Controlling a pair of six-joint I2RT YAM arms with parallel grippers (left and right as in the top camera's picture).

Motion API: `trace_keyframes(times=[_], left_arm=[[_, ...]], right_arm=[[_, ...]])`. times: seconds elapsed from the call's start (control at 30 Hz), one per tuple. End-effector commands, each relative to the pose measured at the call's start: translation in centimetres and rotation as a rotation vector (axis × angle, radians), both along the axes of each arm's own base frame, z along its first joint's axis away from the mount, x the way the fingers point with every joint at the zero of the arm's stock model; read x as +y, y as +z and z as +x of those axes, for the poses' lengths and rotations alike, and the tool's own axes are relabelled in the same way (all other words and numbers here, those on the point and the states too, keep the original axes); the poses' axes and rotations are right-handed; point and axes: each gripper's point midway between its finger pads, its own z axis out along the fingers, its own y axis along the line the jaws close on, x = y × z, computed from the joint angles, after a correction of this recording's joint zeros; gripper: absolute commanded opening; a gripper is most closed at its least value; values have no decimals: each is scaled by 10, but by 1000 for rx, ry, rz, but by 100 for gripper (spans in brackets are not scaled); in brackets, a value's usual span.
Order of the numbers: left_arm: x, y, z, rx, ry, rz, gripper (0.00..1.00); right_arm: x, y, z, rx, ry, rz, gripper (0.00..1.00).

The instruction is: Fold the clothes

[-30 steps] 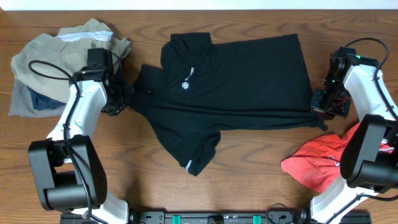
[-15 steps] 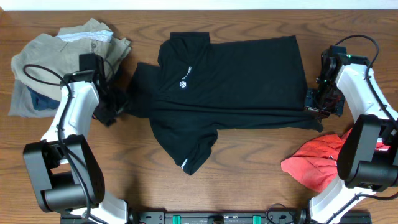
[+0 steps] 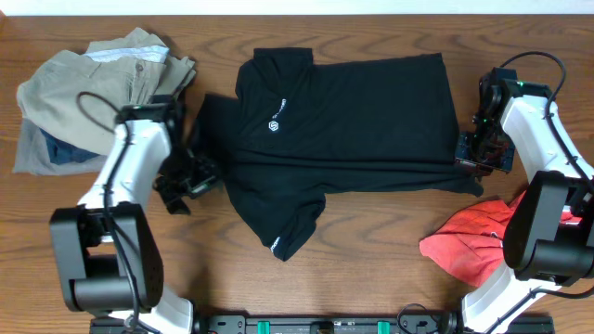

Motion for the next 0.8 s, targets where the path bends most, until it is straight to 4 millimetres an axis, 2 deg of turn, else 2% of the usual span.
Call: trace_keyframes(times=[0.0,0.2,0.37,0.6,0.67,0.77], left_arm=[[-18,-4,-15,31,-113,-27,75],[-35,-21,-26,36,-187,-28,75],[-61,-40,-26,-22,-229,-103,76],[-73,-60,-25,-83,-274,-111,74],[-73,-62,-26,-83,-273,-110,67],[-73,-63,-27,-82,-266,-109,48]], right_arm=[[-4,7,0,-19,-12,-29,1],[-4,7,0,-19,-12,-29,1],[-4,7,0,-19,-12,-29,1],[-4,7,-1,-15,-11,-29,1],[-4,7,-1,-13,-11,-28,1],[-4,7,-3,-9,-11,-28,1]])
